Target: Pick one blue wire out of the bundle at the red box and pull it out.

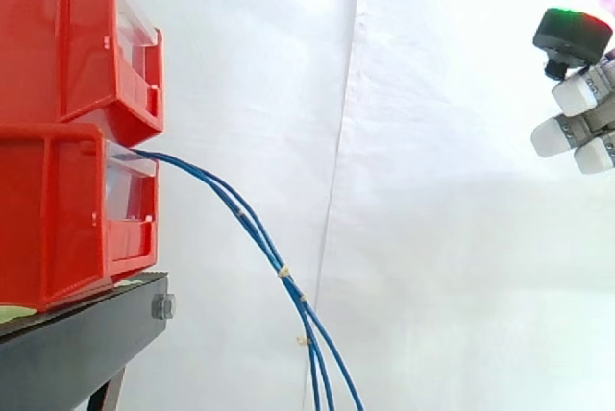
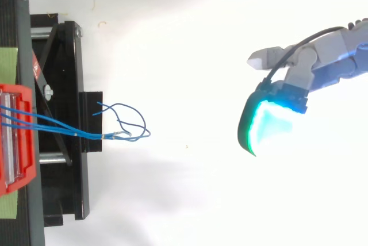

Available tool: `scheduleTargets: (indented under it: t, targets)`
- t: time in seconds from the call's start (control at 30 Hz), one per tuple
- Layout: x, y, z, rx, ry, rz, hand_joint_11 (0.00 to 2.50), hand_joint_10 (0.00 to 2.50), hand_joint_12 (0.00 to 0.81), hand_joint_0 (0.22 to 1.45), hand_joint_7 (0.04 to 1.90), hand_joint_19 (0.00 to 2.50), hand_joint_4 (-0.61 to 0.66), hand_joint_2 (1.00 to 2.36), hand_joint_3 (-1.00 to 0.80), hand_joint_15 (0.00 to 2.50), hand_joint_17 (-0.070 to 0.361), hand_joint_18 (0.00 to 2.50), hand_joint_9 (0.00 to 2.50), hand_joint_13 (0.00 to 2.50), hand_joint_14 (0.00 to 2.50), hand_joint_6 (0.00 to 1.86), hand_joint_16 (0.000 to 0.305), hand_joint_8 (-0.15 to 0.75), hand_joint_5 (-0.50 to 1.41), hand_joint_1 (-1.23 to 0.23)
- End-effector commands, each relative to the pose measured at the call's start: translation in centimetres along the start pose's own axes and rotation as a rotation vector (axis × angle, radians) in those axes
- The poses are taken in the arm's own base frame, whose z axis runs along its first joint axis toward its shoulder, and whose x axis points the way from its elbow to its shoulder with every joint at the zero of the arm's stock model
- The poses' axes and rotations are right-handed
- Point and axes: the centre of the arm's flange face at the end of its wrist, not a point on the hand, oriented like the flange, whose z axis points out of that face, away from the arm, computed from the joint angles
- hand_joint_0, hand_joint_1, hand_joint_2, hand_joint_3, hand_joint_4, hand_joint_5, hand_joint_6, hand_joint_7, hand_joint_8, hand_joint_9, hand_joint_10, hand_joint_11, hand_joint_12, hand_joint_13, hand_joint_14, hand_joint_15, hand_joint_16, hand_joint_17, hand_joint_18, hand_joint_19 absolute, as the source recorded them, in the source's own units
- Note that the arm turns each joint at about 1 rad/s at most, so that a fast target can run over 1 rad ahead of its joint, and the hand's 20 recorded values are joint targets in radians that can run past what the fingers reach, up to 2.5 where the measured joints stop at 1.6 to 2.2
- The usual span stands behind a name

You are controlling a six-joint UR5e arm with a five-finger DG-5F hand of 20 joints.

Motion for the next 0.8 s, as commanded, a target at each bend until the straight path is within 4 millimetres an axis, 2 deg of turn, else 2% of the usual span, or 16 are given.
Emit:
scheduleTargets:
  t: [0.0, 0.17, 0.5, 0.63, 0.77]
  targets:
    - [0.1, -0.4, 0.2, 0.003, -0.003, -0.002, 0.17, 0.0, 0.468, 0.48, 0.89, 0.1, 0.4, 1.0, -0.44, 0.06, 0.149, 0.24, 0.62, 0.24, 0.0, 0.5, 0.066, 0.42, -0.17, -0.55]
    - [0.3, -1.0, 0.6, 0.014, -0.002, -0.01, 0.17, 0.0, 0.466, 0.48, 0.9, 0.11, 0.4, 1.0, -0.45, 0.05, 0.148, 0.24, 0.61, 0.23, 0.0, 0.5, 0.066, 0.415, -0.17, -0.57]
    - [1.0, -0.6, 0.9, -0.019, 0.001, -0.023, 0.19, 0.0, 0.46, 0.49, 0.91, 0.12, 0.4, 1.01, -0.44, 0.06, 0.144, 0.28, 0.62, 0.25, 0.0, 0.5, 0.064, 0.41, -0.17, -0.56]
    - [1.0, -2.5, 1.8, 0.007, -0.005, -0.008, 0.19, 0.0, 0.458, 0.49, 0.93, 0.13, 0.4, 1.01, -0.43, 0.06, 0.142, 0.28, 0.63, 0.26, 0.0, 0.5, 0.063, 0.408, -0.16, -0.56]
    - [1.1, -2.6, 2.4, -0.027, -0.008, 0.012, 0.19, 0.0, 0.452, 0.5, 0.95, 0.14, 0.41, 1.01, -0.42, 0.07, 0.138, 0.28, 0.63, 0.26, 0.0, 0.5, 0.061, 0.409, -0.16, -0.56]
